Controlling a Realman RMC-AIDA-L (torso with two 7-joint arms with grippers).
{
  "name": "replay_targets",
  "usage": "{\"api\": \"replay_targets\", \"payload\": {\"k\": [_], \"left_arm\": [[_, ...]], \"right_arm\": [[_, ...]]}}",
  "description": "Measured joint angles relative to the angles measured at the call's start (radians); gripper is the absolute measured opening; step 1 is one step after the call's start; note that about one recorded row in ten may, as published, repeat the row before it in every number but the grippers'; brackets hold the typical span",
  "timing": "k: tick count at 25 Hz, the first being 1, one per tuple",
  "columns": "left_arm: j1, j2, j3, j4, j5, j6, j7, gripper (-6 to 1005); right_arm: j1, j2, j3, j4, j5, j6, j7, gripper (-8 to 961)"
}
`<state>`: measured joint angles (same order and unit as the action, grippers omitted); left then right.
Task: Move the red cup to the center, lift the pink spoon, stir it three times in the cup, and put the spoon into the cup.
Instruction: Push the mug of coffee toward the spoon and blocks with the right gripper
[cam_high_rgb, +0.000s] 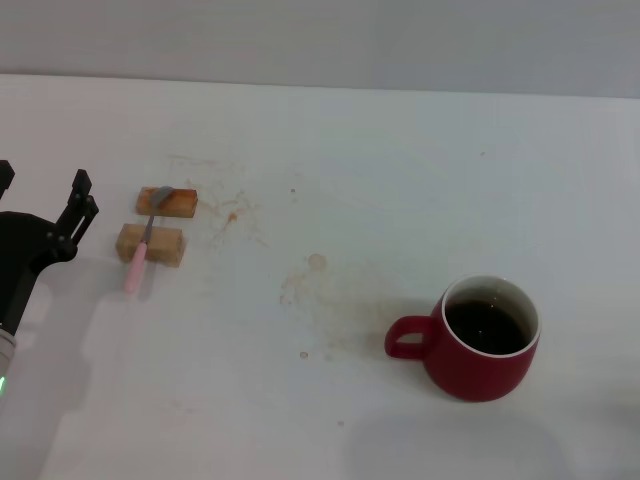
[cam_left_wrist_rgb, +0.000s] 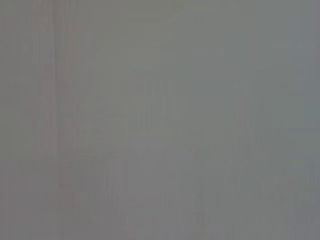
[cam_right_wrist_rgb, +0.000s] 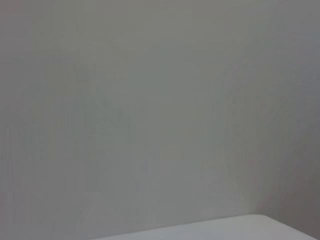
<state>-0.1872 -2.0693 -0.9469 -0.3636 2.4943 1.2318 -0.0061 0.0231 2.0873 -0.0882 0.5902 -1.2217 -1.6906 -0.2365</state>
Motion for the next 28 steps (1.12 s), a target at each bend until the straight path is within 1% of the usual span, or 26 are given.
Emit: {"api": "replay_targets", "payload": {"k": [15,21,28], "left_arm": [[-0.005,0.000,0.001,0.000,0.000,-0.002,0.003,857],[-0.005,0.000,0.001,0.000,0.000,-0.003,0.003,856],[-0.009,-0.002,0.001,0.002,0.000,-0.005,0.003,855]], "right_arm": [[0.006,0.004,-0.023,0.006,-0.007,0.012,0.000,0],[0.048,0.004,-0.084,0.040,-0.020,0.058,-0.001,0],[0.093,0.005,-0.118,0.069,-0.041,0.117,0.003,0]]}}
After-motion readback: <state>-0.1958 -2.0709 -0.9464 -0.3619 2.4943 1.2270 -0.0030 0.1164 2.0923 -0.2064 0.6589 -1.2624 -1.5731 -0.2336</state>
